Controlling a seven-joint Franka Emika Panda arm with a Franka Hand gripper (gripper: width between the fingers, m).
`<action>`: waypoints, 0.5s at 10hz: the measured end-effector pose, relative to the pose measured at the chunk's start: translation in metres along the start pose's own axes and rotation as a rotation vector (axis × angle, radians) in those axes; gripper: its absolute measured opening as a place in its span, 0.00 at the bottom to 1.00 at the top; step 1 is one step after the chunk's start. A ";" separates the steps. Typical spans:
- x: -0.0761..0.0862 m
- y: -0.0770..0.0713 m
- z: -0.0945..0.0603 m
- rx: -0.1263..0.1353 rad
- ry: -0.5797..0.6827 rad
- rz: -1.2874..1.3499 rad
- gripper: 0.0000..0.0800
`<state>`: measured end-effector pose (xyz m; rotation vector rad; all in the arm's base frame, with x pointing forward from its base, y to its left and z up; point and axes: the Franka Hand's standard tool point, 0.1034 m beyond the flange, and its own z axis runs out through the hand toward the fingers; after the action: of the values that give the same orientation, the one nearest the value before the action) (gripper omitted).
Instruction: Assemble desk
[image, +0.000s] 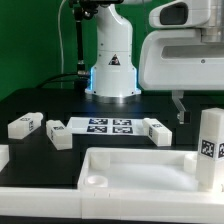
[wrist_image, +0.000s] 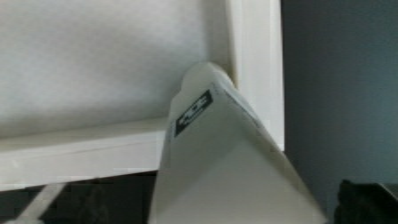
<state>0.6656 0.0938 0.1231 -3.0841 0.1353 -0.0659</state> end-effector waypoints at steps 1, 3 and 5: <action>0.000 -0.002 0.001 -0.013 0.006 -0.121 0.81; -0.001 -0.004 0.000 -0.021 0.006 -0.306 0.81; 0.000 -0.004 0.001 -0.023 0.009 -0.430 0.81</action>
Offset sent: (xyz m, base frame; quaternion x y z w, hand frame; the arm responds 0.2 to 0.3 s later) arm -0.0007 0.0001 0.0019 -0.0034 0.0071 -0.2509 0.9680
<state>0.6658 0.0975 0.1222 -3.0740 -0.5308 -0.0956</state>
